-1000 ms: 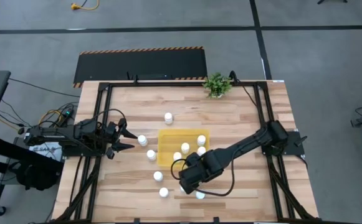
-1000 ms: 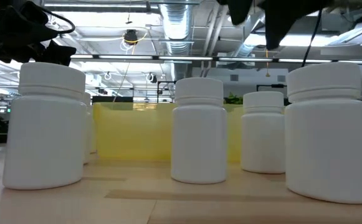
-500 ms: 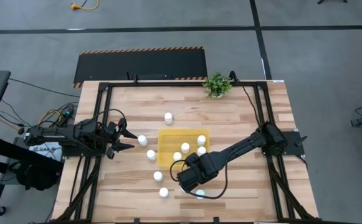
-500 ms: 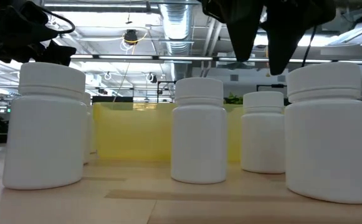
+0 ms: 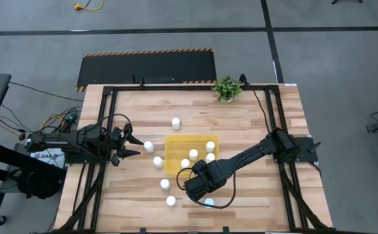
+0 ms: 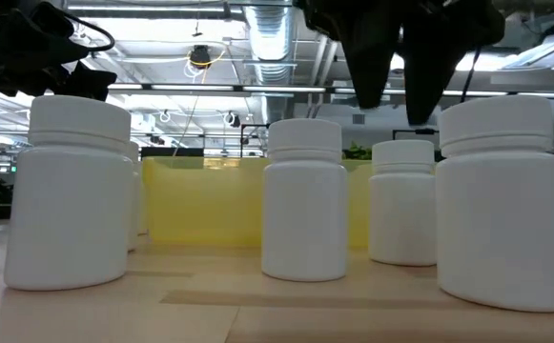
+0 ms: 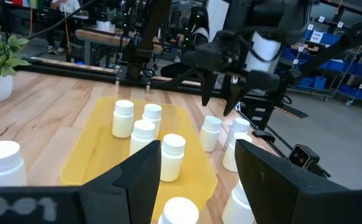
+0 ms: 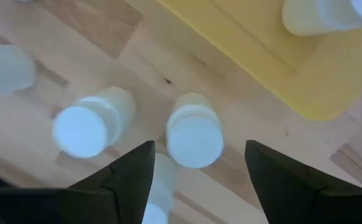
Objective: Pick and place pill bottles into a basket
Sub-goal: Put the white pill bottle into the yellow bin
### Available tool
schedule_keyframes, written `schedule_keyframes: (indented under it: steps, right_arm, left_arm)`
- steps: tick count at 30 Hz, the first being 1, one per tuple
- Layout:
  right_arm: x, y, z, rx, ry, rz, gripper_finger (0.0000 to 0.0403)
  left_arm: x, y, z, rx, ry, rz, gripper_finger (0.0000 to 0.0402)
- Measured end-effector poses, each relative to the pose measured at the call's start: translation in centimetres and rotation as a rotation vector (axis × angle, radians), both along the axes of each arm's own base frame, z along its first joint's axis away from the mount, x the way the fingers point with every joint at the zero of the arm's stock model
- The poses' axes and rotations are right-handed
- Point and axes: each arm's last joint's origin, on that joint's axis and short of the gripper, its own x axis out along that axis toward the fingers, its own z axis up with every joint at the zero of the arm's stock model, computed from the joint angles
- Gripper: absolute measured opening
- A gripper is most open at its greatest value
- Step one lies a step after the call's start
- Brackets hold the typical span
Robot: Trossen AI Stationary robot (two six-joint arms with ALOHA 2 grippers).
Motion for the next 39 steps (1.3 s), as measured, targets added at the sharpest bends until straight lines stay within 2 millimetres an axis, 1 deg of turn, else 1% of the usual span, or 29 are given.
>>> schedule_keyframes:
  steps: [5,17,28,39]
  right_arm:
    - [0.4,0.2,-0.5,0.020,-0.005,0.023,0.0242]
    - [0.6,0.4,-1.7,0.014,0.028,0.028,0.0242]
    - [0.7,0.4,-1.9,0.013,0.030,0.031,0.0242]
    - [0.7,0.3,-1.9,0.009,0.034,0.077,0.0242]
  left_arm:
    - [0.0,0.0,0.0,0.000,0.000,0.000,0.0194]
    - [0.0,0.0,0.0,0.000,0.001,0.000,0.0194]
    - [0.0,0.0,0.0,0.000,0.000,-0.001,0.0194]
    - [0.0,0.0,0.0,0.002,0.000,-0.001,0.0194]
